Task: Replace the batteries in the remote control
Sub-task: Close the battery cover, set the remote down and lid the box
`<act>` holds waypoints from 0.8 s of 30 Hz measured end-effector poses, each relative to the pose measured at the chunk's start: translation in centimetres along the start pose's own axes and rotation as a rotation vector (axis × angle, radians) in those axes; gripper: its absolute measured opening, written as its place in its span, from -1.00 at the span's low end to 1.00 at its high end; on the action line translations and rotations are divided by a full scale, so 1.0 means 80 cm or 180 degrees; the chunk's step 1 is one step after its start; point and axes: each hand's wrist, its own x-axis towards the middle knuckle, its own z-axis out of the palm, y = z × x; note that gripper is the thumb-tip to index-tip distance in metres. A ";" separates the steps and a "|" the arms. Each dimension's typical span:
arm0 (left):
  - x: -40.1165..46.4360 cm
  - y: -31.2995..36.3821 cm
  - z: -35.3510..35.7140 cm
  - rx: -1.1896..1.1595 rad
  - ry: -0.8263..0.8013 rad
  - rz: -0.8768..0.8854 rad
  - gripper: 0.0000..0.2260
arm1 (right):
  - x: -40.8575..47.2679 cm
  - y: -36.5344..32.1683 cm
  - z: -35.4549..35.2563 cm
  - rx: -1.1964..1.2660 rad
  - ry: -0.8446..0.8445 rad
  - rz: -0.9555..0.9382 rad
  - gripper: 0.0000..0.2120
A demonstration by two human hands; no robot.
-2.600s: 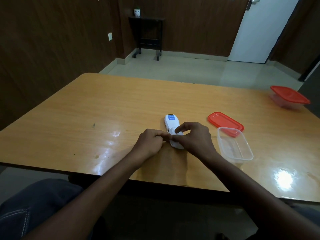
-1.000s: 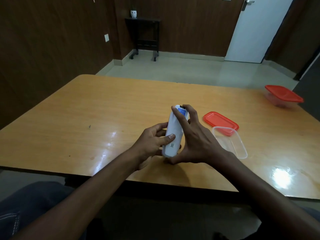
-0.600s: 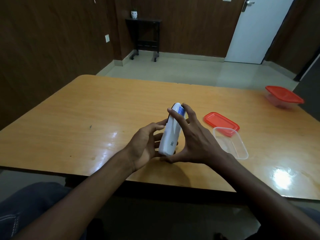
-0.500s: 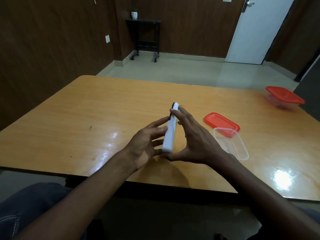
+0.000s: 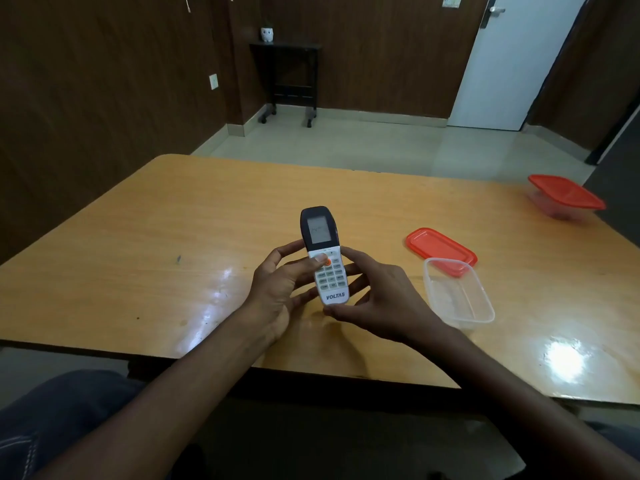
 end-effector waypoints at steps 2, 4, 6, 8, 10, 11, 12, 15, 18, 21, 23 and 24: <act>-0.001 -0.001 0.002 0.0079 0.0025 0.0038 -0.56 | 0.000 -0.001 0.002 -0.0041 0.0070 0.0060 -0.09; -0.002 -0.003 0.004 0.0131 0.0017 0.0073 -0.55 | 0.000 -0.002 0.004 -0.0085 0.0208 0.0113 -0.13; -0.002 -0.003 0.004 0.0159 -0.0006 0.0093 -0.56 | 0.000 -0.001 0.005 -0.0121 0.0318 0.0120 -0.16; -0.002 -0.002 0.004 0.0131 -0.0032 0.0080 -0.60 | 0.000 -0.001 0.005 -0.0148 0.0377 0.0139 -0.16; -0.002 -0.001 0.004 0.0105 -0.0053 0.0049 -0.62 | 0.000 -0.001 0.005 -0.0151 0.0410 0.0172 -0.14; -0.002 0.000 0.004 0.0111 -0.0067 0.0040 -0.63 | 0.000 0.000 0.005 -0.0164 0.0427 0.0180 -0.14; -0.003 0.000 0.004 0.0124 -0.0078 0.0036 -0.63 | 0.000 -0.001 0.006 -0.0182 0.0439 0.0190 -0.13; -0.003 0.000 0.005 0.0174 -0.0057 0.0020 -0.64 | 0.000 -0.003 0.007 -0.0200 0.0439 0.0240 -0.12; -0.003 0.000 0.005 0.0203 -0.0016 -0.0011 -0.64 | -0.002 -0.006 0.008 -0.0195 0.0487 0.0292 -0.13; -0.004 -0.001 0.006 0.0226 -0.0006 -0.0032 -0.63 | -0.002 -0.006 0.010 -0.0218 0.0610 0.0376 -0.15; -0.005 0.000 0.007 0.0201 -0.0024 -0.0058 -0.64 | -0.003 -0.007 0.012 -0.0259 0.0735 0.0444 -0.18; -0.006 0.000 0.008 0.0201 -0.0028 -0.0060 -0.64 | -0.003 -0.006 0.013 -0.0273 0.0810 0.0485 -0.20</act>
